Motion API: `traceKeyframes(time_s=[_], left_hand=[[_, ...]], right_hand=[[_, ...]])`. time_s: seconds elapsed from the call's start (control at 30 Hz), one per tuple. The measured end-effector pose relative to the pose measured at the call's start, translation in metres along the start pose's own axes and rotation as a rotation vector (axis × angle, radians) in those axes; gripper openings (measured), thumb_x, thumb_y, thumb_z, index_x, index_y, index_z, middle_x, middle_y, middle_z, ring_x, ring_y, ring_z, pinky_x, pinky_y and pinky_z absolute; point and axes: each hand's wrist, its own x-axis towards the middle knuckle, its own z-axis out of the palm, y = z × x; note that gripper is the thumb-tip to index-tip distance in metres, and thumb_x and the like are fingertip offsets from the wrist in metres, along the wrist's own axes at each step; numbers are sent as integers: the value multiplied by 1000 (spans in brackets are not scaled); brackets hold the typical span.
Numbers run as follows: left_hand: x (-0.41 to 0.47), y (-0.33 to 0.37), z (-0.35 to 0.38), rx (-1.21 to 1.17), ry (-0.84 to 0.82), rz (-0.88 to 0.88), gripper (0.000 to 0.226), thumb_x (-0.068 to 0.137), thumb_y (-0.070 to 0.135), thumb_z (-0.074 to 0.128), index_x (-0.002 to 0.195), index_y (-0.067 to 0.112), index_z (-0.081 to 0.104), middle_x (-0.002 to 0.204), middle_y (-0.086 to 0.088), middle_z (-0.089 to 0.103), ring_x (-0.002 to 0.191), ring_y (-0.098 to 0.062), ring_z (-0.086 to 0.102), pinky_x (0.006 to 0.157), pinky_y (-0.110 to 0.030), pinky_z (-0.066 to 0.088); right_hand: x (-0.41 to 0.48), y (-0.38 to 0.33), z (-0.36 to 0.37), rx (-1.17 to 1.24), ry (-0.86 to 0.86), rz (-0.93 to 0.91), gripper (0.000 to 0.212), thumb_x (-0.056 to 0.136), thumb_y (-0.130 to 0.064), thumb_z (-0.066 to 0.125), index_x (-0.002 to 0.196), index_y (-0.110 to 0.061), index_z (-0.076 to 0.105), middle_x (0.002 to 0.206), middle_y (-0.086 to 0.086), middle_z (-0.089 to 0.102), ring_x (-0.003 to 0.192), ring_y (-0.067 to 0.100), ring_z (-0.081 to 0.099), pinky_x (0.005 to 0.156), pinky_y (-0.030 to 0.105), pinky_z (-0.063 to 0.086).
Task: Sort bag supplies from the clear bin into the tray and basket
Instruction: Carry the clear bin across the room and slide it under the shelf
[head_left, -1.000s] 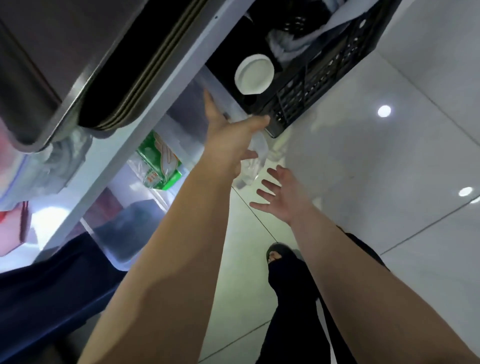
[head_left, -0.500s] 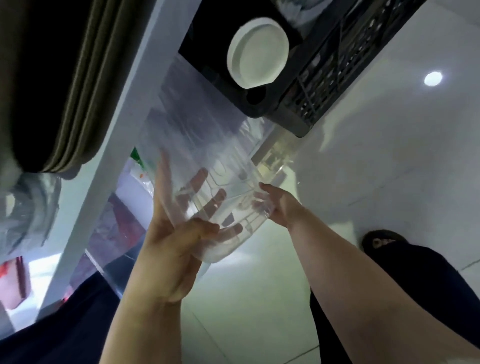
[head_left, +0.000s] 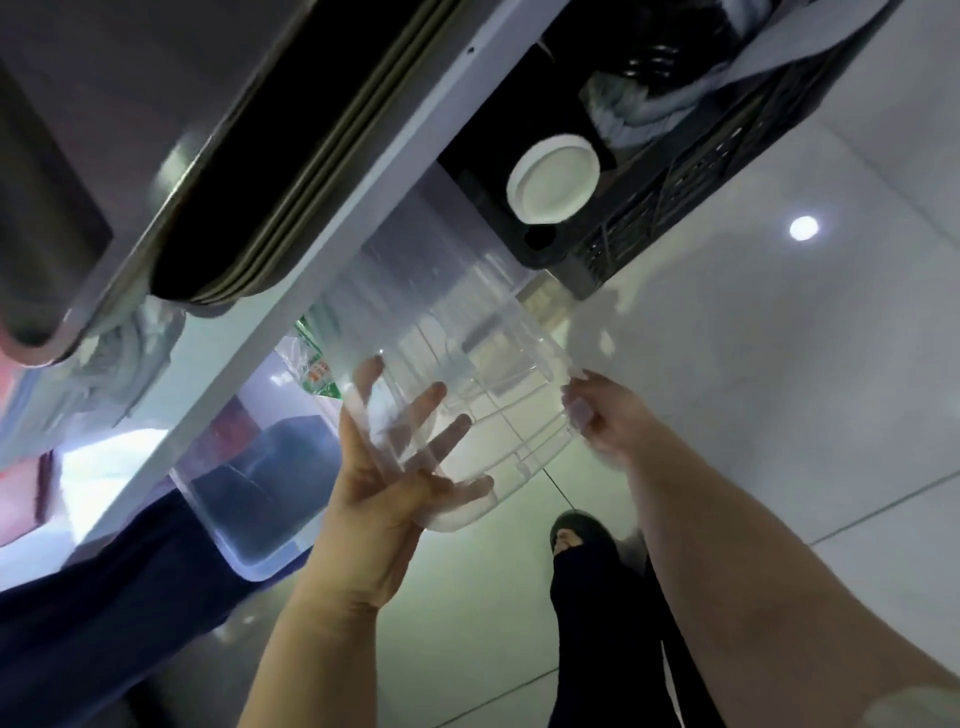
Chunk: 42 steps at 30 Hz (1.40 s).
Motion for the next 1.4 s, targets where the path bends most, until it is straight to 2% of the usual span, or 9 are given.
traceKeyframes(time_s=[0.1, 0.23, 0.37, 0.53, 0.63, 0.87, 1.0, 1.23, 1.4], left_hand=[[-22, -12, -18, -87, 34, 4, 103, 66, -21, 43, 140, 51, 29, 147, -19, 39, 125, -46, 46, 86, -71, 41], [-38, -15, -37, -70, -9, 16, 107, 69, -25, 33, 146, 47, 13, 149, -20, 35, 128, -50, 39, 87, -76, 35], [-56, -15, -45, -81, 183, 76, 82, 82, -20, 27, 144, 34, 25, 145, -21, 39, 123, -49, 47, 82, -61, 50], [-84, -24, -54, -141, 320, 61, 72, 86, -12, 37, 143, 32, 35, 135, -13, 54, 114, -38, 58, 79, -50, 56], [-99, -32, -63, -280, 325, 19, 75, 77, -9, 45, 134, 39, 47, 122, -6, 64, 111, -37, 61, 76, -49, 57], [-142, -62, -97, -345, 225, -24, 75, 80, -9, 49, 137, 40, 43, 128, -7, 61, 117, -41, 55, 85, -58, 51], [-163, -75, -120, -359, 220, -33, 78, 80, -8, 49, 141, 39, 39, 126, -7, 63, 116, -40, 57, 84, -57, 53], [-185, -95, -138, -451, 188, -44, 74, 81, -7, 48, 138, 39, 43, 123, -5, 64, 113, -36, 60, 82, -51, 55], [-211, -120, -145, -588, 163, -88, 75, 81, -10, 44, 136, 40, 46, 121, -4, 66, 112, -36, 61, 82, -52, 55]], right_hand=[[-19, -8, -13, -64, 61, -54, 33, 86, 9, 56, 113, -9, 51, 85, 11, 56, 50, 13, 63, 44, 21, 50], [-54, -2, -32, 18, -80, -132, 42, 66, 13, 65, 99, -13, 60, 91, 8, 64, 73, 21, 69, 61, 31, 57], [-88, 0, -32, -35, -177, -109, 52, 66, 8, 72, 111, -17, 66, 90, 0, 71, 86, 18, 68, 68, 29, 56], [-123, 4, -24, -210, 5, -95, 65, 72, 14, 61, 128, -19, 56, 90, 2, 67, 70, 15, 62, 53, 24, 48], [-148, 16, -25, -204, 5, -137, 57, 78, 17, 49, 113, -24, 68, 80, -1, 66, 59, 9, 56, 44, 15, 45], [-206, 59, -34, -187, 19, -203, 56, 75, 16, 51, 121, -14, 59, 87, 0, 69, 73, 14, 66, 61, 24, 56], [-228, 90, -34, -232, 65, -198, 63, 78, 16, 49, 135, -12, 47, 105, 13, 53, 91, 27, 53, 74, 33, 54], [-262, 119, -25, -240, 134, -278, 56, 74, 14, 54, 115, -24, 59, 79, -5, 68, 67, 10, 66, 50, 18, 52], [-290, 132, -25, -327, 118, -373, 62, 73, 15, 56, 121, -24, 62, 98, -2, 70, 86, 19, 68, 68, 28, 58]])
